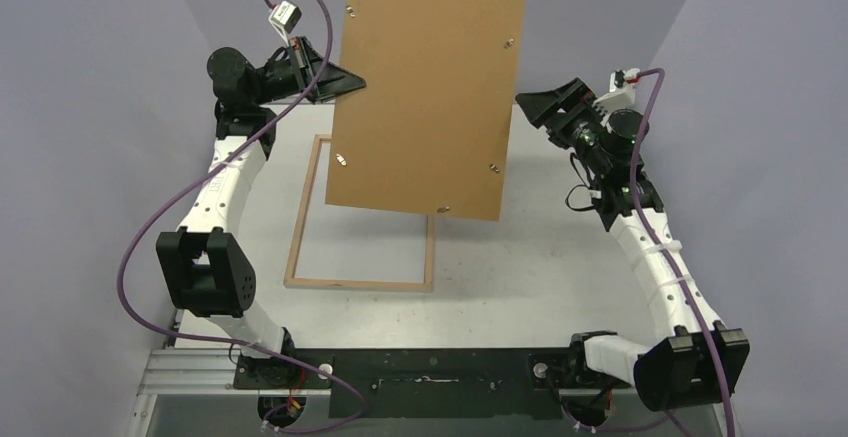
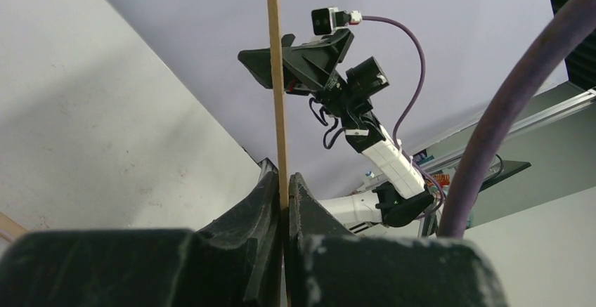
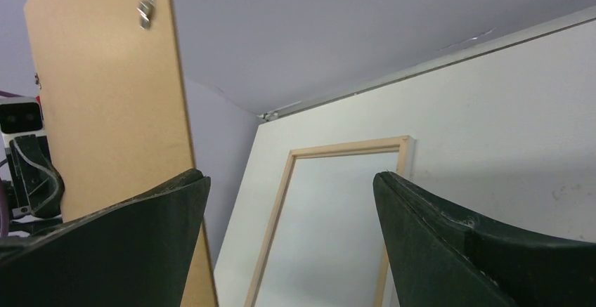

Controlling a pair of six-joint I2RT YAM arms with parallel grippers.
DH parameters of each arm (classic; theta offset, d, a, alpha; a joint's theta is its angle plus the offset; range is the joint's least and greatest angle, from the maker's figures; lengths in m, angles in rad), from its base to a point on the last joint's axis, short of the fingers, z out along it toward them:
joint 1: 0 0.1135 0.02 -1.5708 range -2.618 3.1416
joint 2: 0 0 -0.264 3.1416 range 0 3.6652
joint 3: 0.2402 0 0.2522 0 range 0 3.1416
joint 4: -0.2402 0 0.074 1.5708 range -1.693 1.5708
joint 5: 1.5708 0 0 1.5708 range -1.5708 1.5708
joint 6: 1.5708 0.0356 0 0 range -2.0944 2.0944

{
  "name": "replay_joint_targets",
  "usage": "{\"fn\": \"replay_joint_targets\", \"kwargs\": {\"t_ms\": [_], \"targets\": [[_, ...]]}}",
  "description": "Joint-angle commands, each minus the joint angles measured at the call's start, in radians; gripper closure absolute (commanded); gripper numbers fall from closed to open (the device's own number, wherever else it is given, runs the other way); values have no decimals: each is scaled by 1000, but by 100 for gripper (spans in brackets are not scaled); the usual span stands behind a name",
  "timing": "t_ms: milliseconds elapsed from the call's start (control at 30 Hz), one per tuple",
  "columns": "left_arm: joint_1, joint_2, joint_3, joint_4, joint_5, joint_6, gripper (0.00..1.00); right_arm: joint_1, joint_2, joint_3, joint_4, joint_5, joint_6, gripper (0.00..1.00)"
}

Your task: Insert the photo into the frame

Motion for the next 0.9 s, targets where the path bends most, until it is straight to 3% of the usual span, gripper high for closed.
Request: {"fn": "replay_joint_targets", "kwargs": {"t_ms": [0, 300, 467, 600, 867], "targets": [[23, -34, 38, 12, -32, 10, 100, 9, -121, -15, 17, 162, -39, 10], [25, -30, 28, 59, -43, -45, 100, 9, -74, 7, 130, -19, 24, 9], [24, -21, 29, 119, -51, -109, 100, 20, 27, 8, 367, -221, 216, 10], [25, -20, 28, 131, -54, -127, 100, 26, 74, 8, 506, -285, 325, 18], [25, -16, 29, 133, -61, -140, 100, 90, 165, 46, 658, -381, 457, 43]]}}
